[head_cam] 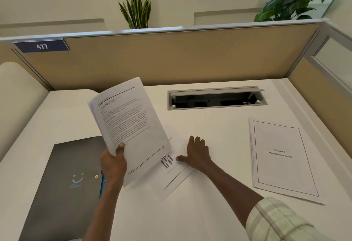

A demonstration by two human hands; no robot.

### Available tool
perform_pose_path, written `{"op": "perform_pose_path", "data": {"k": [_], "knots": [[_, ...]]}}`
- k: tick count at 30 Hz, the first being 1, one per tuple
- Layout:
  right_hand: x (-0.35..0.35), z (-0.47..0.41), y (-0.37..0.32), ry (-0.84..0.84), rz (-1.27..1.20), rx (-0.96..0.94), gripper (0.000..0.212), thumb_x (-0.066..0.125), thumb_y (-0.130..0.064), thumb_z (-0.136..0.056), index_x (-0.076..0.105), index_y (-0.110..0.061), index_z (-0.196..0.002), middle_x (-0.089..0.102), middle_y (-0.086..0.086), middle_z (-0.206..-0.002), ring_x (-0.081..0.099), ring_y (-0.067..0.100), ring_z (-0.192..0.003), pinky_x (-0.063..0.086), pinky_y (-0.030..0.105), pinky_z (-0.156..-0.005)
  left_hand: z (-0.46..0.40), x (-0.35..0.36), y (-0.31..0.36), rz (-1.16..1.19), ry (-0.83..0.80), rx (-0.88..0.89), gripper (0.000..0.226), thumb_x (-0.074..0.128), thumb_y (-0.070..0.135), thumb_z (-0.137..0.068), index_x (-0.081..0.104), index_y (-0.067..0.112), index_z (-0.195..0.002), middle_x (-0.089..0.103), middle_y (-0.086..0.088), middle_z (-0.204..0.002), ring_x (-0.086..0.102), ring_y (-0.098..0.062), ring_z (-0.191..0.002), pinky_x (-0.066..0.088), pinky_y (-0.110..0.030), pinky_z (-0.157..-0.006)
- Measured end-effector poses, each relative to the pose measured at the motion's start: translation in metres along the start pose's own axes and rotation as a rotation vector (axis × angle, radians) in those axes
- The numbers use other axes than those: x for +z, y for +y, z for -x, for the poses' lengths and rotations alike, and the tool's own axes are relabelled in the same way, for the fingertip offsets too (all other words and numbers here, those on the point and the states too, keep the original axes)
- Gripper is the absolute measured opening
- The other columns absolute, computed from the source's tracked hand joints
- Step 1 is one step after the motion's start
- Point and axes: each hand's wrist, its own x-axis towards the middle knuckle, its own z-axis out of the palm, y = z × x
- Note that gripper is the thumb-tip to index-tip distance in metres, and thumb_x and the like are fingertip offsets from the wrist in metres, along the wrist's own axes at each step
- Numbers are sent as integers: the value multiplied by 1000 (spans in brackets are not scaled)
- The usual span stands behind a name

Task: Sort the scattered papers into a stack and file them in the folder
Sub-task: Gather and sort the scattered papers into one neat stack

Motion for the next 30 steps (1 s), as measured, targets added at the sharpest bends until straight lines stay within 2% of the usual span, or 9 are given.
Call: {"op": "perform_pose_path", "data": {"k": [2,5,10,14,18,20,24,27,30], "knots": [[9,3,-6,38,52,-13,105,71,-63,-71,26,1,-141,40,16,-131,40,34,-119,41,44,-93,0,-2,-3,11,11,-26,34,63,23,-96,62,4,-124,68,-12,-113,62,-25,-94,49,-35,-80],[17,8,-14,35,56,29,94,75,-53,-73,30,0,-137,44,16,-129,42,33,-118,40,44,-94,1,-2,-7,47,27,-49,34,63,21,-96,61,4,-126,67,-11,-113,62,-25,-95,49,-33,-79],[15,12,-15,-57,-124,163,60,75,-37,-78,45,-9,-123,54,9,-125,51,31,-119,39,46,-98,2,-2,-12,48,55,-84,36,63,21,-96,61,0,-126,68,-15,-114,62,-26,-94,49,-34,-77],[11,16,-1,12,-275,195,33,61,-26,-80,57,-8,-107,64,11,-113,61,32,-105,49,35,-85,3,-7,-12,2,76,-66,35,62,21,-97,62,-3,-123,68,-23,-116,65,-39,-99,47,-36,-75],[0,27,18,209,-440,189,18,61,-21,-77,49,-10,-85,65,11,-91,60,33,-86,46,33,-68,3,-12,-10,-14,101,-56,35,61,19,-98,62,-7,-121,68,-26,-115,64,-44,-101,47,-38,-74],[-11,34,26,317,-469,144,23,62,-18,-76,40,-13,-78,58,6,-77,56,32,-75,44,33,-62,3,-13,-9,-23,106,-54,35,60,20,-98,61,-7,-121,67,-26,-115,64,-44,-101,48,-38,-75],[-42,47,33,456,-523,48,27,66,-18,-77,39,-13,-76,50,-4,-65,53,24,-62,40,30,-51,4,-13,-6,-52,93,-53,35,58,21,-99,61,-5,-123,68,-26,-116,65,-45,-102,51,-43,-78],[-70,59,32,483,-652,9,25,72,-19,-76,48,-11,-79,56,-7,-72,55,10,-63,40,18,-47,9,-9,0,-42,67,-55,34,59,18,-99,61,-3,-125,67,-24,-118,65,-44,-103,52,-45,-81],[-95,77,28,410,-909,21,28,78,-19,-72,59,-12,-91,68,-3,-87,65,14,-77,55,29,-59,16,-5,5,-32,21,-67,33,60,16,-98,61,0,-126,67,-22,-120,65,-41,-105,52,-44,-81]]}}
